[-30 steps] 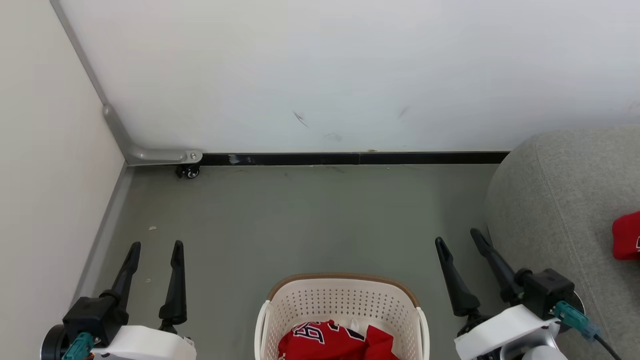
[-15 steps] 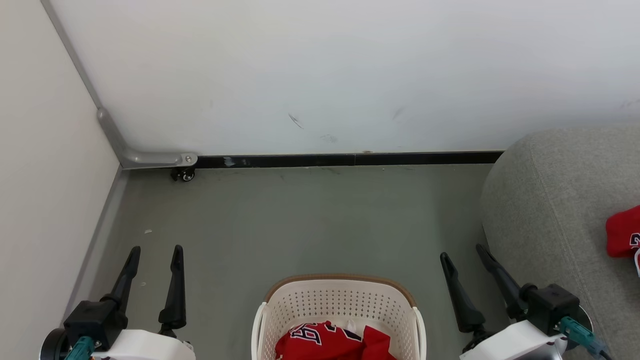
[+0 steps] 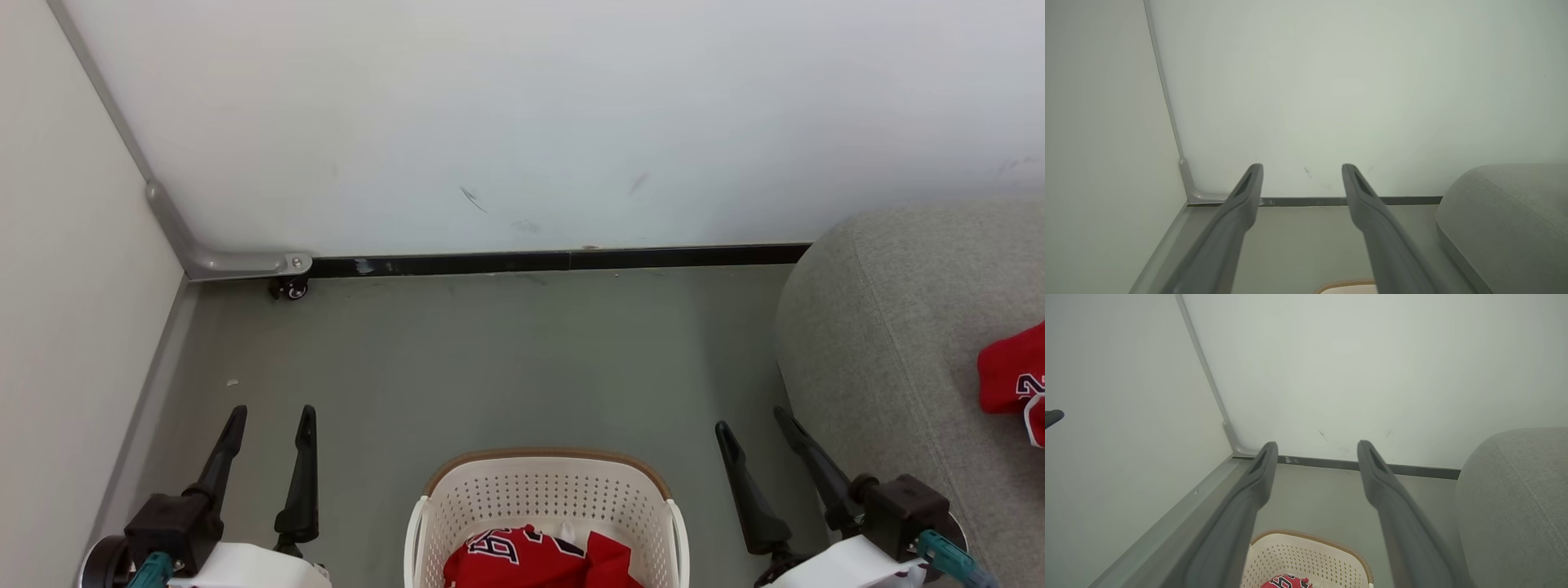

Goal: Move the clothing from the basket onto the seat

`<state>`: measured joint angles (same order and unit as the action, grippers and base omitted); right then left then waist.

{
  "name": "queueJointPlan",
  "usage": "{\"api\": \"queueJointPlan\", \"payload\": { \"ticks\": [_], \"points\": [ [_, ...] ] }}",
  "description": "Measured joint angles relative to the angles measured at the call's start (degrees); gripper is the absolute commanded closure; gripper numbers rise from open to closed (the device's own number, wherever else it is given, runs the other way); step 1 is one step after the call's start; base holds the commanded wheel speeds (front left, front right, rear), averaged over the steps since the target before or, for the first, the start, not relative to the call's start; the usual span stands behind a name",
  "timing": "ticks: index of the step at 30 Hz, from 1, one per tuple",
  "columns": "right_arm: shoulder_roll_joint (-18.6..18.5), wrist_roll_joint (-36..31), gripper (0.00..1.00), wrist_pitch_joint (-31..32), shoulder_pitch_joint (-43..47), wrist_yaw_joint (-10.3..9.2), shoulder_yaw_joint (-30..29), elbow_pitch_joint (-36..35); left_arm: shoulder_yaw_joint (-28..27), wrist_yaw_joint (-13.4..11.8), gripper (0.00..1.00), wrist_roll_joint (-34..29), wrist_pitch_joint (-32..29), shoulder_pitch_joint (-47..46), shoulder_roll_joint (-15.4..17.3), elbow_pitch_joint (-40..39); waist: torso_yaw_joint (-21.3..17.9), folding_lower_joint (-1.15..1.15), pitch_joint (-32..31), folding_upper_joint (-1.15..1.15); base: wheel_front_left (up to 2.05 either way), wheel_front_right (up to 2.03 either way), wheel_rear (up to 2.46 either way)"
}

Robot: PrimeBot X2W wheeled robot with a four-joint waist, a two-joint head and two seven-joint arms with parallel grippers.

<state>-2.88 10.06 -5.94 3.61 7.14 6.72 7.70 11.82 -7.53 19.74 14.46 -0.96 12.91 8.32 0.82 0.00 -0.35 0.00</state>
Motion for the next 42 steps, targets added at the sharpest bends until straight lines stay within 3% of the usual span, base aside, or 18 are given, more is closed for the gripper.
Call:
{"api": "queueJointPlan", "payload": {
  "ticks": [42],
  "points": [
    [0.1, 0.6, 0.00, 1.9, 2.5, 0.00, -1.2, -6.0, 0.5, 2.6, 0.00, -3.2, 0.0, 0.5, -1.0, 0.6, -2.6, 0.00, 1.2, 0.00, 0.00, 0.00, 0.00]
  ]
}}
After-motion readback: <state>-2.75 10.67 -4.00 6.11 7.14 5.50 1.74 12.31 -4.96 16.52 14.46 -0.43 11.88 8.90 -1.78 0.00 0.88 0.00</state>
